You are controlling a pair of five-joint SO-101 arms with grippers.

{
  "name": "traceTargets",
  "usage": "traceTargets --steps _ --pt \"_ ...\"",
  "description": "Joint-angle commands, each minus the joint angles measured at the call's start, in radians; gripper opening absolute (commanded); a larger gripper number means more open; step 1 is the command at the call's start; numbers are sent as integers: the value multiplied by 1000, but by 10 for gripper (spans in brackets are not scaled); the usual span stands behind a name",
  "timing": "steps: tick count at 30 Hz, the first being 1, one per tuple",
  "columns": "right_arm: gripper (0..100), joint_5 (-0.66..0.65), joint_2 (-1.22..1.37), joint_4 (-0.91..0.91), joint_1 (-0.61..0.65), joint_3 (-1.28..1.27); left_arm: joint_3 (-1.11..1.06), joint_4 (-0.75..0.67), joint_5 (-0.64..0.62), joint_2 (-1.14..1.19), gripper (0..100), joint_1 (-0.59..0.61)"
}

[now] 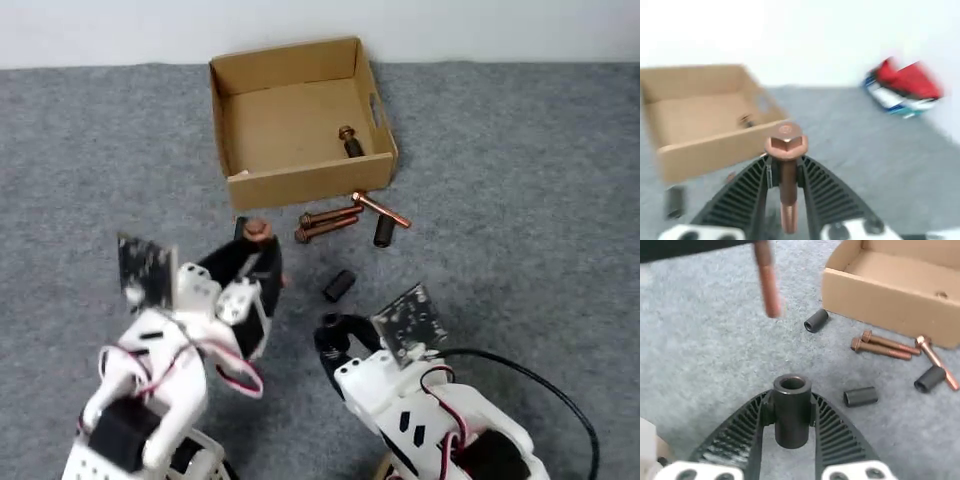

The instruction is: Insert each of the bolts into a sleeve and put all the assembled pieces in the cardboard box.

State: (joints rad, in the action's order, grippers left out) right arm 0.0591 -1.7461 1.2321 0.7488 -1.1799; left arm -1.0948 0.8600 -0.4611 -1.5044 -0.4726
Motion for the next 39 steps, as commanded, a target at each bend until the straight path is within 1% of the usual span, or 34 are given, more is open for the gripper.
traceTargets --steps 1,4,8,10,13,19,23,31,34,39 --pt "8 -75 -4 -68 8 2 -19 -68 -26 -118 5 -63" --pt "8 -104 -1 -111 8 -9 -25 -66 -28 -150 5 -75" --pt "8 -110 4 -156 10 -20 -24 -66 -31 -152 5 -77" --pt "8 -117 4 -170 10 -21 -25 -66 -61 -152 5 -77" --pt "8 -161 4 -177 10 -21 -28 -66 -103 -150 5 -77" --pt "8 -195 4 -205 10 -21 -87 -71 -112 -152 5 -86" --pt "8 -195 4 -202 10 -21 -97 -71 -112 -155 5 -137" --pt "8 -190 4 -197 10 -25 -97 -78 -112 -152 5 -146" --pt "8 -193 4 -202 10 -25 -99 -25 -112 -150 5 -164" --pt "8 -195 4 -202 10 -25 -108 107 -107 -150 5 -215"
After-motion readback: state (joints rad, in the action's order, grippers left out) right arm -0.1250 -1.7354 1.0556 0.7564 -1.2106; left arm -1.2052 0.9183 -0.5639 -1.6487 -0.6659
